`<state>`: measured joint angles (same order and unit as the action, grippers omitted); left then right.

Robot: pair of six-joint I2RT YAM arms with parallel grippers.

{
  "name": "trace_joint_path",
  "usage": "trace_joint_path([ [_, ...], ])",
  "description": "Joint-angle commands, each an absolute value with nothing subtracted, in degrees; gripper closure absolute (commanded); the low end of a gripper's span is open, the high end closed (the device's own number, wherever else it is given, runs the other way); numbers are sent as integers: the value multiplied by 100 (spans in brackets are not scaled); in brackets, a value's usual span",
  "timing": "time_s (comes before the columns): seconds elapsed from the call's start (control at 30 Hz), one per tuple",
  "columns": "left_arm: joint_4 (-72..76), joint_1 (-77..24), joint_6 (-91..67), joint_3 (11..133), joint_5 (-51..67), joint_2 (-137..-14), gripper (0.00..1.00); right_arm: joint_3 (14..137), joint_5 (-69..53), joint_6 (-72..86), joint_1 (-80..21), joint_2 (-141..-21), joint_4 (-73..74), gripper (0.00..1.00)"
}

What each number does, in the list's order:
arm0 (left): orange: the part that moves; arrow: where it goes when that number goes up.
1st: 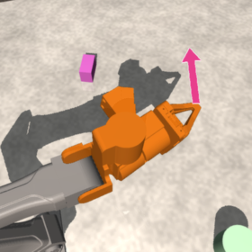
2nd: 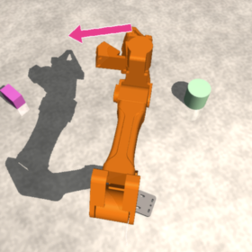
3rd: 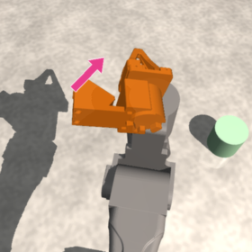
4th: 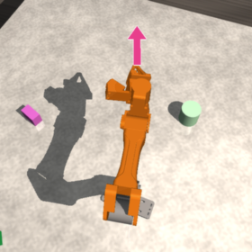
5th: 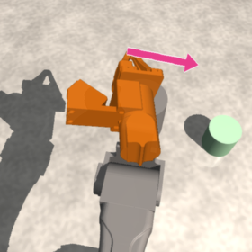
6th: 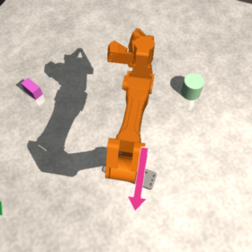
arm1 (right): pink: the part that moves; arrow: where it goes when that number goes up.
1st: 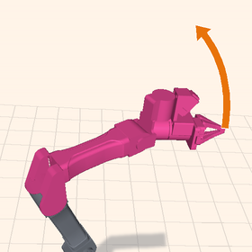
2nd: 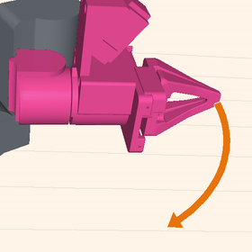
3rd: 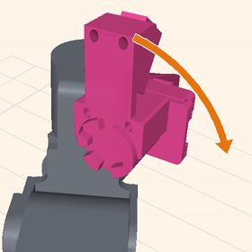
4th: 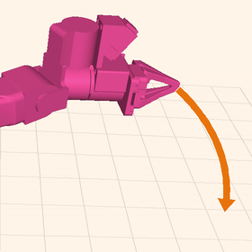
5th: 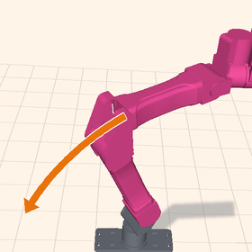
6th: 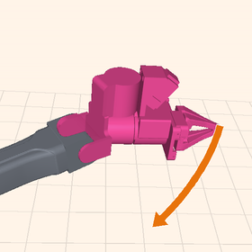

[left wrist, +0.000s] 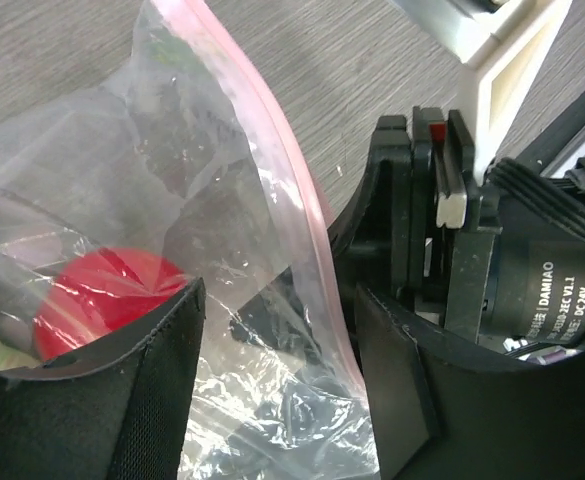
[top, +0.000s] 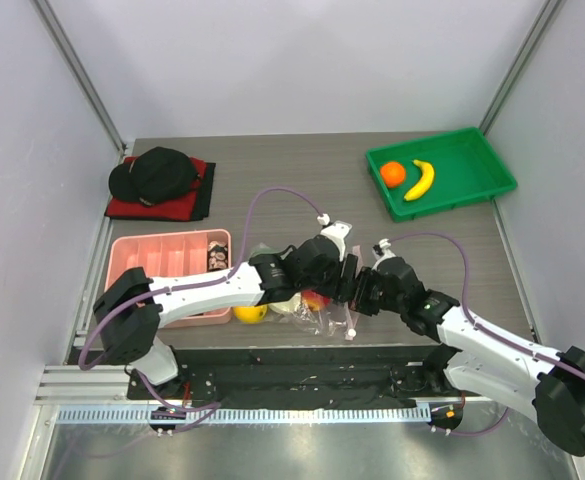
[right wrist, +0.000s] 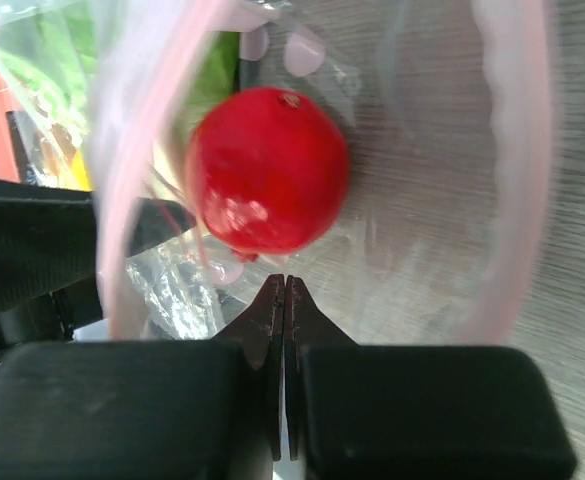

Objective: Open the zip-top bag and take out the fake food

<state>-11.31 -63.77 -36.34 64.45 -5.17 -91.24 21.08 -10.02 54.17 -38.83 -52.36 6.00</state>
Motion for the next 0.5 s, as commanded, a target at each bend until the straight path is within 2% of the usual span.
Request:
trace_joint_path([
  [0.0, -932, -6425, -3516, 6715, -720, -9035, 37, 2118, -1160, 5397, -3893, -5159, 158, 98],
  [0.03, -923, -6425, -3524, 6724, -764, -9018, 31, 2075, -1169, 5405, -3885, -5159, 158, 99],
  [0.23, -1054, -6434, -3472, 6864, -949, -9184, 27, 1767, -1169, 5607, -3894, -5010, -200, 99],
  [0.37, -1361, -6434, -3323, 7013, -1299, -9447, 34, 1819, -1230, 5599, -3894, -5010, -229, 98],
  [0.47, -1529, -6434, -3182, 7163, -1345, -9614, 44, 1854, -1248, 5502, -3885, -5097, -229, 99],
])
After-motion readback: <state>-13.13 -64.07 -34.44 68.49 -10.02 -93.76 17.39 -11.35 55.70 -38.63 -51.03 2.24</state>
